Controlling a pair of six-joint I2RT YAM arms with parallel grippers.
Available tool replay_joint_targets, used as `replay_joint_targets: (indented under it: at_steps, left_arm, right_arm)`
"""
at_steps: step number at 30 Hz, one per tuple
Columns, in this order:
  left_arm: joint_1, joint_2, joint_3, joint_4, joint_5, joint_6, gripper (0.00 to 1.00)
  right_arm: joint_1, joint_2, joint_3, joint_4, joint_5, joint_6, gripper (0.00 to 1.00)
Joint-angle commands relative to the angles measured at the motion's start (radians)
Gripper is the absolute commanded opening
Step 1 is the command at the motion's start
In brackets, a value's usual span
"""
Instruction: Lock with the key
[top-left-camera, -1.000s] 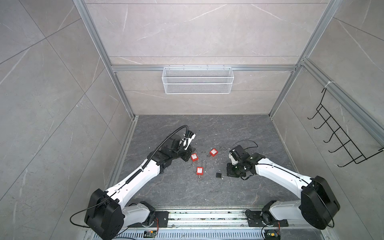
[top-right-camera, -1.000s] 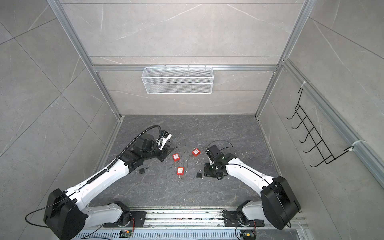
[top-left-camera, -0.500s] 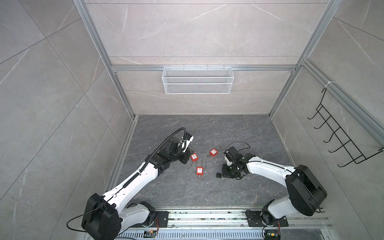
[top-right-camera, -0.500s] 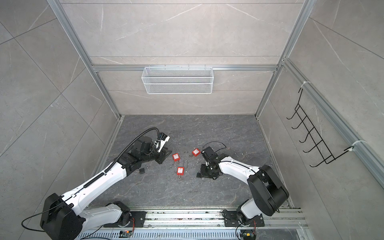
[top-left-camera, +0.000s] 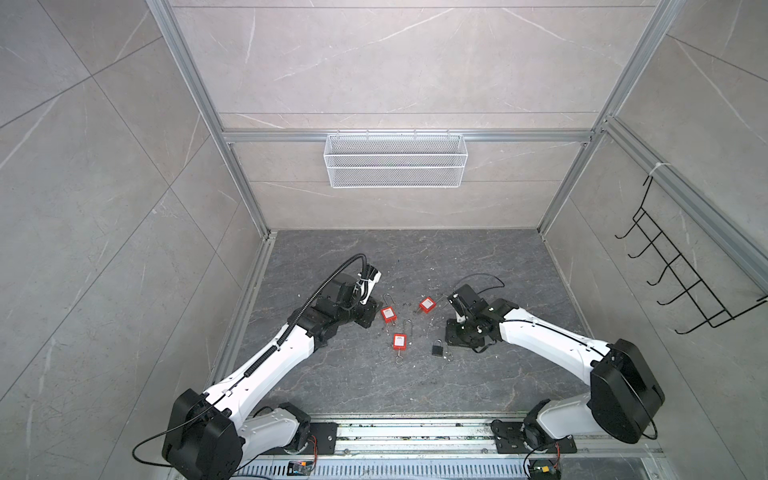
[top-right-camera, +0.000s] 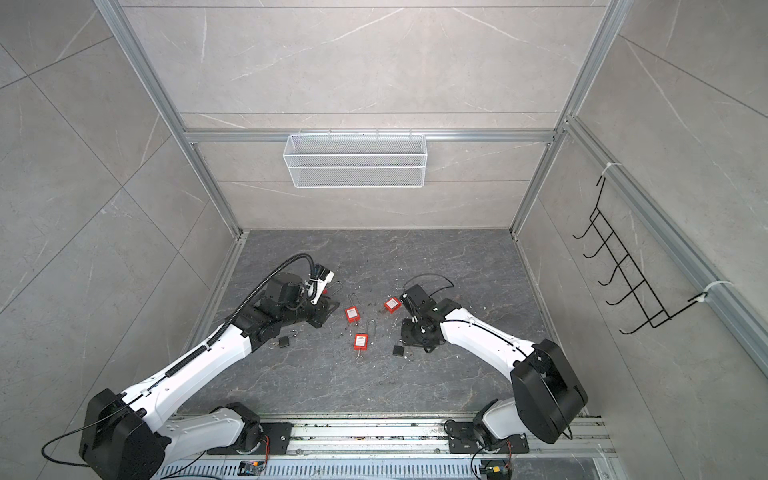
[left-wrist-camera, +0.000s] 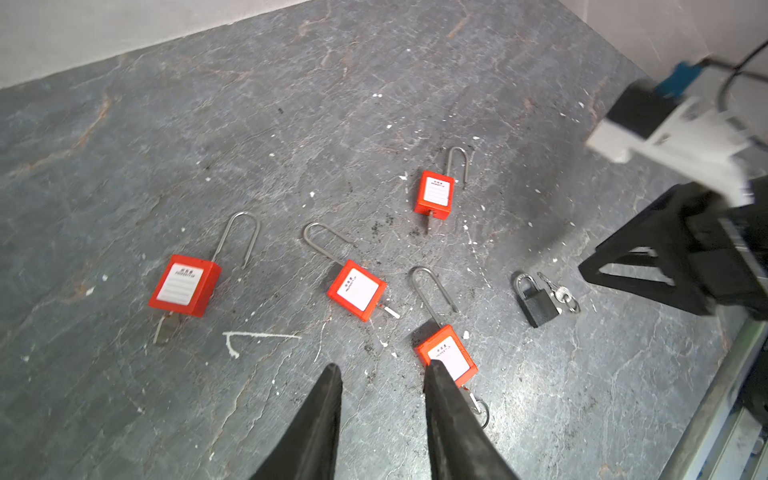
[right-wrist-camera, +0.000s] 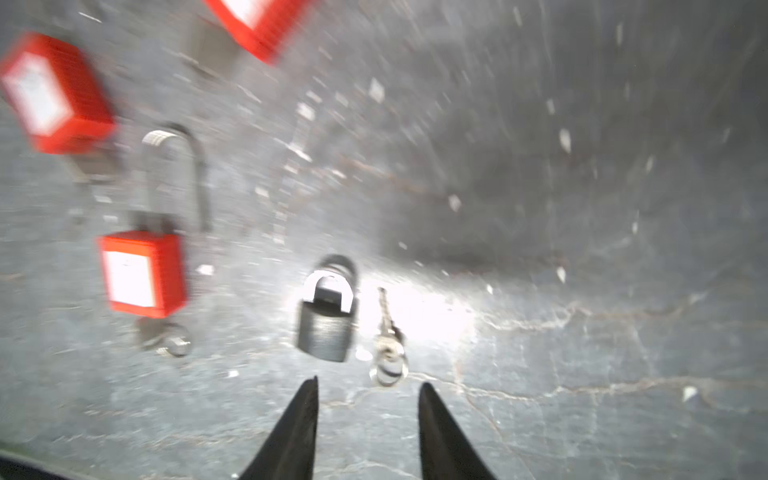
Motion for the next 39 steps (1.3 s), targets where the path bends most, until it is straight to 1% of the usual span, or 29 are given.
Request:
replay_joint_targets:
  at_steps: [1, 4, 8, 10, 16, 22, 28, 39]
  left_arm:
    - [0.033, -0.043, 0.013, -0.015, -0.001, -0.075, 0.39]
    - [0.042, -0.052, 0.014, -0.042, 0.004, -0.089, 0.4]
    - [0.06, -0.075, 0.007, -0.071, -0.004, -0.095, 0.4]
    - [0.071, -0.084, -0.001, -0.079, 0.0, -0.097, 0.4]
    - [0.087, -0.091, -0.014, -0.1, 0.002, -0.09, 0.4]
    - [0.093, -0.083, -0.02, -0.097, 0.003, -0.072, 0.41]
    - [0.099, -0.075, -0.026, -0.098, 0.004, -0.057, 0.41]
    - [0.109, -0.074, -0.037, -0.108, -0.006, -0.039, 0.4]
  right_arm:
    - [0.063, 0.07, 0.108, -0.065, 0.027, 0.023, 0.47]
    - [0.113, 0.159, 0.2, -0.072, 0.021, 0.044, 0.53]
    - [0.174, 0.282, 0.344, -0.129, 0.027, 0.051, 0.56]
    - [0.187, 0.336, 0.39, -0.146, 0.007, 0.055, 0.57]
    - [0.2, 0.444, 0.452, -0.148, -0.057, 0.071, 0.57]
    - [0.208, 0.527, 0.523, -0.184, -0.079, 0.064, 0.61]
    - [0.209, 0.594, 0.576, -0.206, -0.109, 0.054, 0.62]
    - [0.21, 0.697, 0.679, -0.3, -0.102, 0.054, 0.62]
